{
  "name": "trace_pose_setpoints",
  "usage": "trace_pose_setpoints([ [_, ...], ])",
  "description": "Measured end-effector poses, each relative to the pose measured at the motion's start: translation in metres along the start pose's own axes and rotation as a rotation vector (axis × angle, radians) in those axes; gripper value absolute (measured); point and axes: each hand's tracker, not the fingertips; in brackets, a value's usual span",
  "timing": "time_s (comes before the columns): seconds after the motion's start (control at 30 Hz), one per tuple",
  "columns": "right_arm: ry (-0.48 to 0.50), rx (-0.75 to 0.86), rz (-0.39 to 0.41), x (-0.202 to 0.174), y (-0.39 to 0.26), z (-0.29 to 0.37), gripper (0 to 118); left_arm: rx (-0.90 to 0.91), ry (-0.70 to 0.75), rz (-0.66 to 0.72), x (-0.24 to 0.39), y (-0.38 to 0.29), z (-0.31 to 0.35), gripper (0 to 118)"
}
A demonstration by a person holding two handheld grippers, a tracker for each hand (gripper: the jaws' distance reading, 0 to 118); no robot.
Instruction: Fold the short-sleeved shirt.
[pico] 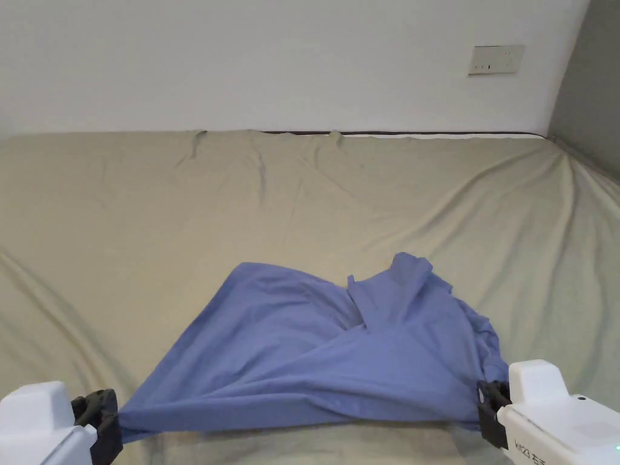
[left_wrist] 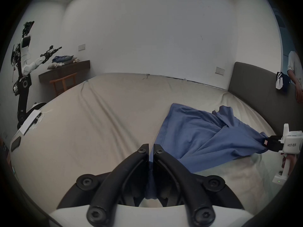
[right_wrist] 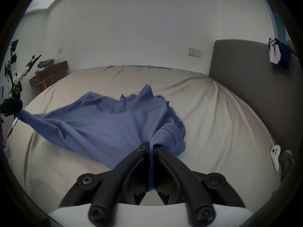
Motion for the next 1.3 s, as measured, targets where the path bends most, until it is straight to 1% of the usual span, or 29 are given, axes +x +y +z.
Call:
trace_pose_setpoints([
  [0.1, 0.007, -0.036, 0.009, -0.003, -0.026, 0.027, 4, -0.05, -0.004, 0.015, -0.007, -0.026, 0.034, 1],
  [0.23, 0.02, -0.075, 0.021, -0.007, -0.056, 0.066, 4, -0.122, -0.001, -0.043, -0.009, -0.065, 0.074, 1],
  [0.3, 0.017, -0.09, 0.039, -0.01, -0.07, 0.086, 4, -0.151, -0.01, -0.033, -0.01, -0.079, 0.093, 1],
  [0.37, 0.022, -0.112, 0.019, -0.01, -0.086, 0.103, 4, -0.186, -0.002, -0.031, -0.011, -0.094, 0.108, 1],
  [0.47, 0.016, -0.157, 0.028, -0.012, -0.105, 0.112, 4, -0.246, 0.01, -0.043, -0.014, -0.114, 0.115, 1],
  [0.53, 0.019, -0.176, 0.012, -0.011, -0.113, 0.11, 4, -0.266, 0.013, -0.024, -0.016, -0.123, 0.114, 1],
  [0.67, 0.011, -0.173, 0.001, -0.012, -0.113, 0.106, 5, -0.28, 0.009, -0.007, -0.014, -0.128, 0.107, 1],
  [0.7, 0.011, -0.156, -0.016, -0.01, -0.113, 0.106, 16, -0.265, -0.006, 0.039, -0.016, -0.128, 0.107, 11],
  [0.73, 0.011, -0.136, -0.039, -0.007, -0.114, 0.109, 49, -0.276, -0.035, 0.068, -0.019, -0.126, 0.108, 36],
  [0.77, -0.007, -0.116, -0.06, -0.006, -0.115, 0.113, 92, -0.28, -0.041, 0.058, -0.021, -0.126, 0.109, 73],
  [0.8, -0.011, -0.101, -0.069, -0.007, -0.113, 0.117, 118, -0.282, -0.015, 0.04, -0.019, -0.123, 0.113, 114],
  [0.83, 0.001, -0.061, -0.086, -0.005, -0.113, 0.127, 112, -0.269, -0.007, 0.021, -0.018, -0.119, 0.12, 117],
  [0.87, -0.011, 0.13, -0.068, -0.005, -0.108, 0.145, 112, -0.206, -0.008, 0.004, -0.018, -0.115, 0.129, 115],
  [0.9, 0.004, 0.056, -0.206, -0.002, -0.116, 0.156, 114, -0.104, -0.029, 0.014, -0.017, -0.111, 0.145, 115],
  [0.93, -0.013, 0.145, -0.174, -0.008, -0.101, 0.174, 116, -0.05, -0.011, 0.023, -0.016, -0.106, 0.159, 115],
  [0.97, -0.057, 0.201, -0.172, -0.007, -0.094, 0.188, 118, -0.028, 0.0, 0.025, -0.014, -0.098, 0.17, 115],
  [1.03, -0.097, 0.336, -0.197, -0.007, -0.083, 0.219, 118, 0.031, -0.001, 0.018, -0.012, -0.07, 0.193, 115],
  [1.07, -0.119, 0.411, -0.193, -0.009, -0.078, 0.236, 118, 0.075, -0.003, 0.003, -0.008, -0.061, 0.204, 115],
  [1.1, -0.139, 0.465, -0.172, -0.012, -0.072, 0.251, 118, 0.124, 0.005, -0.006, -0.002, -0.052, 0.219, 115],
  [1.2, -0.178, 0.552, -0.104, -0.019, -0.055, 0.286, 118, 0.231, -0.004, 0.01, 0.011, -0.026, 0.249, 113],
  [1.23, -0.2, 0.563, -0.102, -0.022, -0.053, 0.295, 118, 0.281, 0.008, 0.001, 0.015, -0.025, 0.258, 109],
  [1.27, -0.208, 0.575, -0.094, -0.024, -0.051, 0.303, 113, 0.295, 0.026, -0.007, 0.019, -0.024, 0.265, 96],
  [1.3, -0.209, 0.6, -0.076, -0.026, -0.049, 0.312, 77, 0.306, 0.042, -0.033, 0.02, -0.02, 0.269, 45],
])
